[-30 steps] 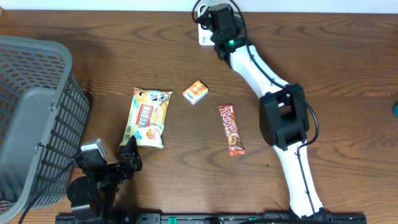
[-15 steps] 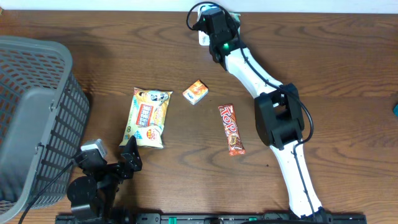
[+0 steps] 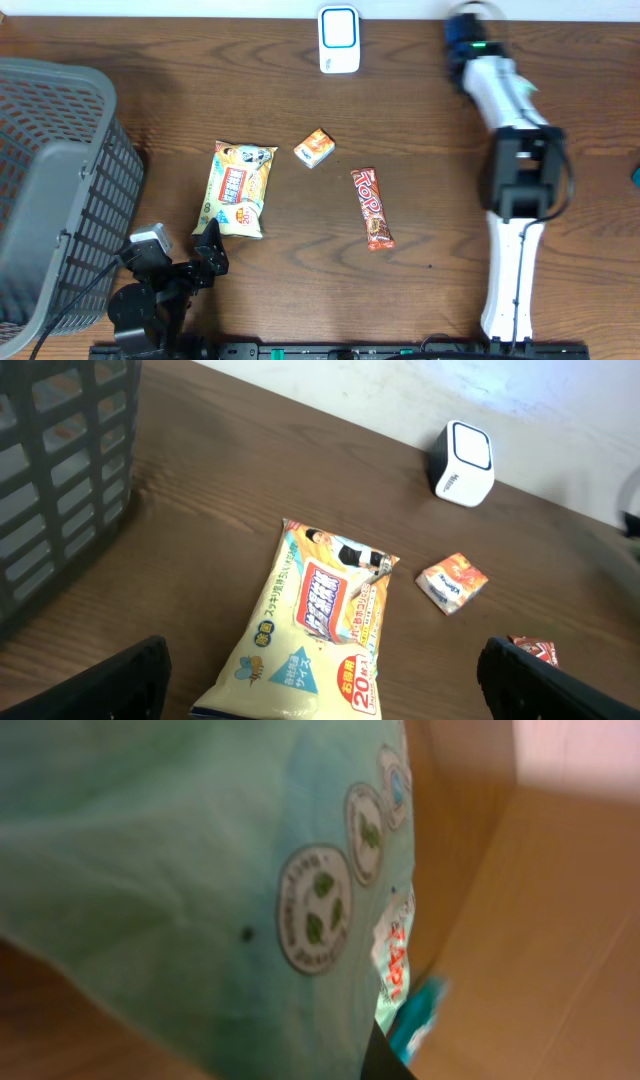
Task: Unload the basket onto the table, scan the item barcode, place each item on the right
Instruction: 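Move the wipes pack to the table's right edge and release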
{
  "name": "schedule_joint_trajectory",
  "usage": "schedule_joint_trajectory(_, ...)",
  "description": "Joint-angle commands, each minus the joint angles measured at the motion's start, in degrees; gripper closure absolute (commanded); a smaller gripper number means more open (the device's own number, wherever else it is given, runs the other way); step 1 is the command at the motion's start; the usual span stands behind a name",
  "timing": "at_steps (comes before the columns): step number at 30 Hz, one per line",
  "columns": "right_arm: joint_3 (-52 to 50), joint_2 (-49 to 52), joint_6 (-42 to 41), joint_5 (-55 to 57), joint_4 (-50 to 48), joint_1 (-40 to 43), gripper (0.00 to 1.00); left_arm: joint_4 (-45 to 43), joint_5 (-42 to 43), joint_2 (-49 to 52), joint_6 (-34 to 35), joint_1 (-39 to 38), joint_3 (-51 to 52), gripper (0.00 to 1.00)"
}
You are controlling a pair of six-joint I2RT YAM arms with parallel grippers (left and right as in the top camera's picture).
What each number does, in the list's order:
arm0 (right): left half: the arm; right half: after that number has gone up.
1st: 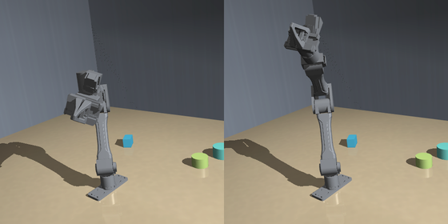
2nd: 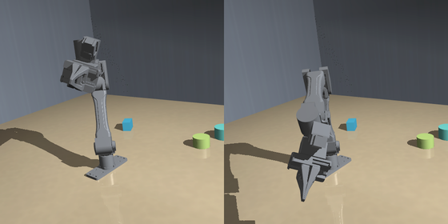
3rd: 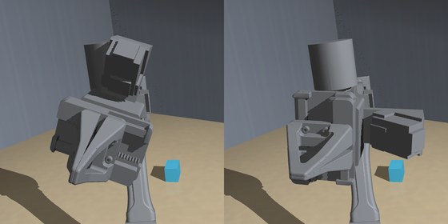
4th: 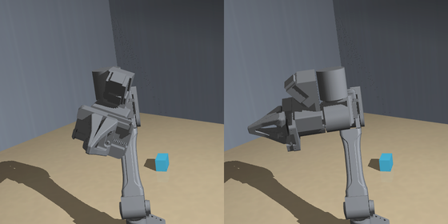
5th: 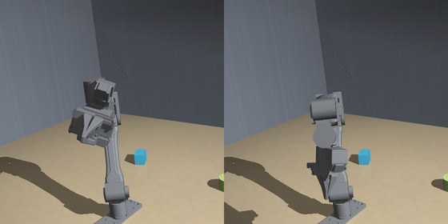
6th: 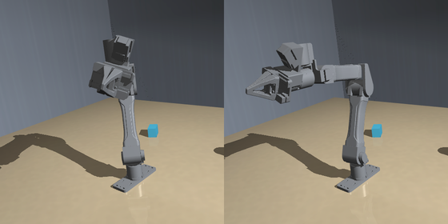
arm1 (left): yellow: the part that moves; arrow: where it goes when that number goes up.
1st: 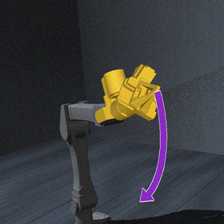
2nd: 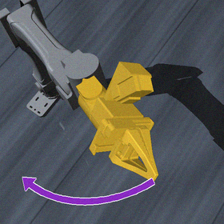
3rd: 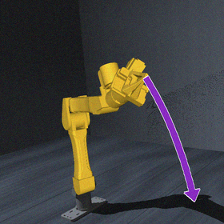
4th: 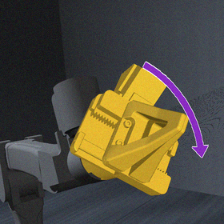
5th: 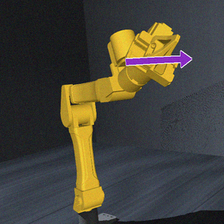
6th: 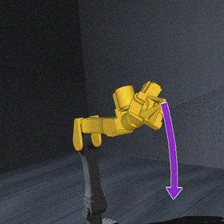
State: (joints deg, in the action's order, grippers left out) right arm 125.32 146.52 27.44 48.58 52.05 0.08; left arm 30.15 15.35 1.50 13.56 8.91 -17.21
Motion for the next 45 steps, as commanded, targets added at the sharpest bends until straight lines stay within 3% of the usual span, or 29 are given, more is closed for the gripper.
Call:
schedule_joint_trajectory(1, 0.55, -3.06, -9.86, 0.44, 2.64, 7.5, 0.99, -0.15, 0.7, -0.15, 0.31, 0.13, 0.13, 0.02)
schedule_joint_trajectory(5, 0.55, -3.06, -9.92, -3.28, 2.29, 14.49, 0.99, -0.15, 0.68, -0.15, 0.28, 0.13, 0.13, 0.02)
schedule_joint_trajectory(10, 0.55, -3.06, -16.02, -6.19, -0.57, 22.88, 0.99, -0.15, 0.68, -0.15, 0.31, 0.13, 0.13, 0.02)
schedule_joint_trajectory(11, 0.55, -3.06, -17.42, -7.21, -0.85, 24.48, 0.93, -0.15, 0.68, -0.15, 0.28, 0.13, 0.13, 0.02)
schedule_joint_trajectory(14, 0.57, -3.06, -20.87, -9.94, -1.07, 28.15, 0.55, -0.15, 0.68, -0.15, 0.28, 0.13, 0.13, 0.02)
schedule_joint_trajectory(16, 0.61, -3.21, -25.18, -9.94, -0.37, 29.88, 0.01, -0.15, 0.68, -0.15, 0.28, 0.13, 0.13, 0.02)
schedule_joint_trajectory(19, 0.72, -5.03, -32.3, -13.86, 1.99, 31.52, 0.01, -0.15, 0.68, -0.15, 0.28, 0.13, 0.13, 0.02)
schedule_joint_trajectory(22, 0.74, -10.4, -32.3, -24.11, 2.71, 31.21, 0.01, -0.15, 0.68, -0.15, 0.28, 0.13, 0.13, 0.02)
schedule_joint_trajectory(27, 0.74, -22.73, -33.75, -42.16, 3.13, 27.39, 0.01, -0.15, 0.68, -0.15, 0.28, 0.13, 0.13, 0.02)
schedule_joint_trajectory(30, 0.74, -29.9, -39.89, -48.13, 5.64, 22.73, 0.01, -0.15, 0.68, -0.15, 0.28, 0.13, 0.13, 0.02)
schedule_joint_trajectory(36, 0.72, -38.56, -49.11, -48.04, 15.76, 7.21, 0.01, -0.15, 0.7, -0.15, 0.28, 0.13, 0.13, 0.02)
schedule_joint_trajectory(42, -2.01, -36.85, -56.48, -48.11, 27.34, -13.16, 0.01, -0.15, 0.68, -0.15, 0.28, 0.13, 0.13, 0.02)
schedule_joint_trajectory(45, -7.69, -34.88, -54.38, -50.58, 30.08, -22.91, 0.07, -0.15, 0.68, -0.15, 0.31, 0.13, 0.13, 0.02)
